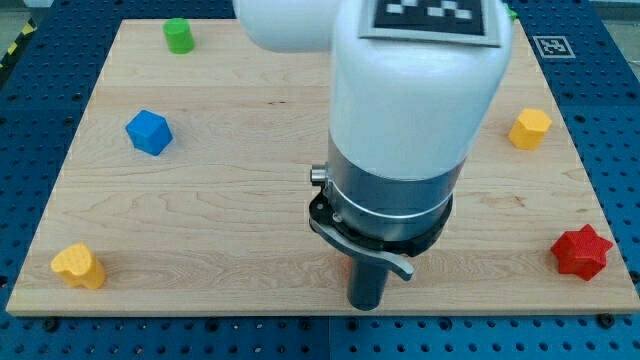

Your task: Push the red circle to the top of the red star

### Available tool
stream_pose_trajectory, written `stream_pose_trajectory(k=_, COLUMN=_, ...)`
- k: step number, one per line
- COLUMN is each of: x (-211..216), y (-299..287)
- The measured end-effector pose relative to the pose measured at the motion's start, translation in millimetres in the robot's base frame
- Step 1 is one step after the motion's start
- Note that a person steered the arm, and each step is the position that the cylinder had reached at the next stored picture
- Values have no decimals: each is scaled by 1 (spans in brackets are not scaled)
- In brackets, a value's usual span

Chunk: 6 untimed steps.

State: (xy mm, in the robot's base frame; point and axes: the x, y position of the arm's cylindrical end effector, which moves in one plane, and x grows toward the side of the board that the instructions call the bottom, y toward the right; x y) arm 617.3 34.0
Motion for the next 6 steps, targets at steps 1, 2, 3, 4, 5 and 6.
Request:
stream_pose_trajectory(k=1, x=1, y=-21)
stream_pose_trajectory(k=2, x=-10, y=-60)
stream_pose_trajectory(k=3, x=-17, y=-40)
stream_pose_trajectory(k=4, x=-37, y=-19)
stream_pose_trajectory(k=5, x=-38, y=-19)
stream_pose_trajectory(k=6, x=-37, y=-16)
